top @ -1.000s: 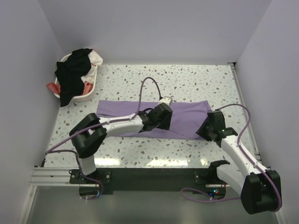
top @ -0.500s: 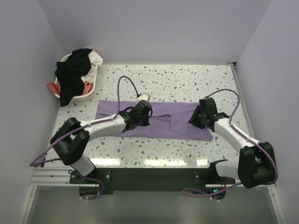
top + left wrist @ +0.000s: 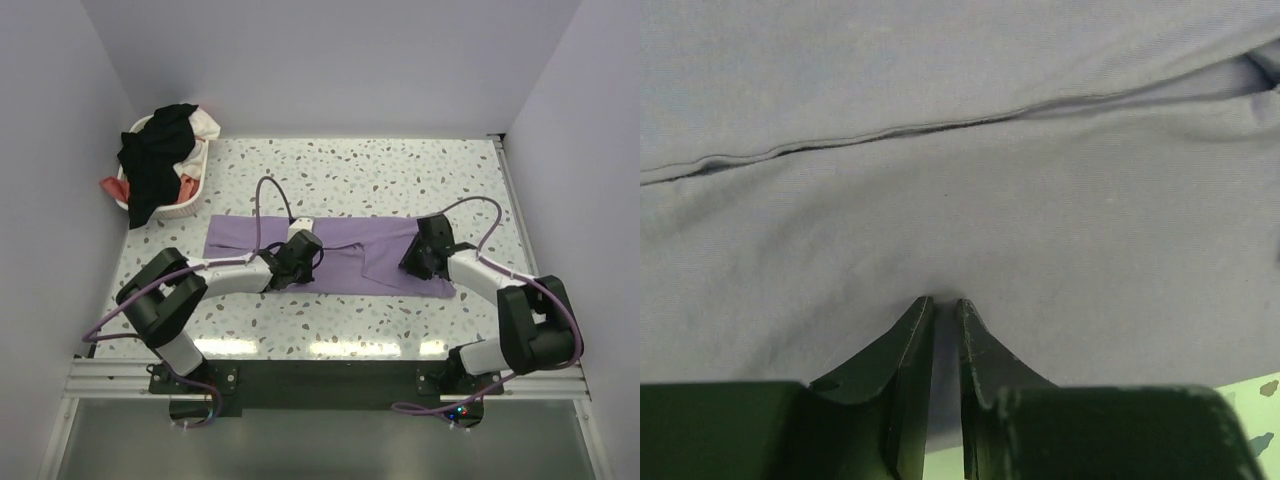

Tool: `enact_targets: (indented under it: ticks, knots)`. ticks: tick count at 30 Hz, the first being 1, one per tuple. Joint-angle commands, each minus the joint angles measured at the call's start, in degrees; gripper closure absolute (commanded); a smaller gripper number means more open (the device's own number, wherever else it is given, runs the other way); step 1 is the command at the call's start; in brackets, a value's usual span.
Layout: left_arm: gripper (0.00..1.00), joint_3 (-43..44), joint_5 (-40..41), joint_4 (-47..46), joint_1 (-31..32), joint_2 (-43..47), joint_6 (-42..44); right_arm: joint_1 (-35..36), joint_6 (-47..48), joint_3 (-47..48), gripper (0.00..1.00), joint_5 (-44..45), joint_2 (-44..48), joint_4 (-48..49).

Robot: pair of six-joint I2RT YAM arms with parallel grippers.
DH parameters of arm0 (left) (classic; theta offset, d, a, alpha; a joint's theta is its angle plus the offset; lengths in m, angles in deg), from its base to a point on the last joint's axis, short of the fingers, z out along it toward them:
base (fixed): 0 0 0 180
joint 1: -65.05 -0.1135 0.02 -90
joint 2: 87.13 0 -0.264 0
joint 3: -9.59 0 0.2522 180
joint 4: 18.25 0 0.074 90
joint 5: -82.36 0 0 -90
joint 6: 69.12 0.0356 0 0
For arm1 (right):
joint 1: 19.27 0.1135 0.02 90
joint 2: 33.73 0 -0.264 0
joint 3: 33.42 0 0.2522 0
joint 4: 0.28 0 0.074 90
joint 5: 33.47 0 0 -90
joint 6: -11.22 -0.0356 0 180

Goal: Fold and stack the t-shirts
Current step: Fold the tshirt

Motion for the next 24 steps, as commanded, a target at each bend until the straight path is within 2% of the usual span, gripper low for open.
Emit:
enact_targets:
  ticks: [1, 6, 11, 16, 20, 24]
  knots:
    - [0.8, -2.89, -0.52, -5.22, 0.59, -1.52, -1.05, -0.5, 0.36, 1.78, 0.65, 4.47, -3.57, -0.48]
    - [0.81, -4.13, -0.44, -6.19, 4.36, -2.84, -3.16, -1.47, 2.91, 9.67, 0.65, 5.53, -8.84, -3.55]
    - [0.82, -4.3, -0.87, -8.46, 10.24, -4.25, -7.36, -1.65, 4.85, 18.82, 0.66, 4.47, -19.71, -5.83]
    - [0.82, -3.61, -2.9, -10.15, 14.38, -5.83, -11.76, -1.56, 8.36, 33.94, 0.65, 2.54, -30.46, -10.49]
    - [0.82, 0.95, -4.13, -10.23, 17.89, -8.2, -13.79, -1.38, 13.1, 46.23, 0.64, -0.36, -39.33, -16.01]
    - [0.82, 5.79, -8.16, -12.42, 18.7, -11.71, -15.98, -0.42, 18.55, 64.57, 0.63, 0.24, -51.18, -23.58]
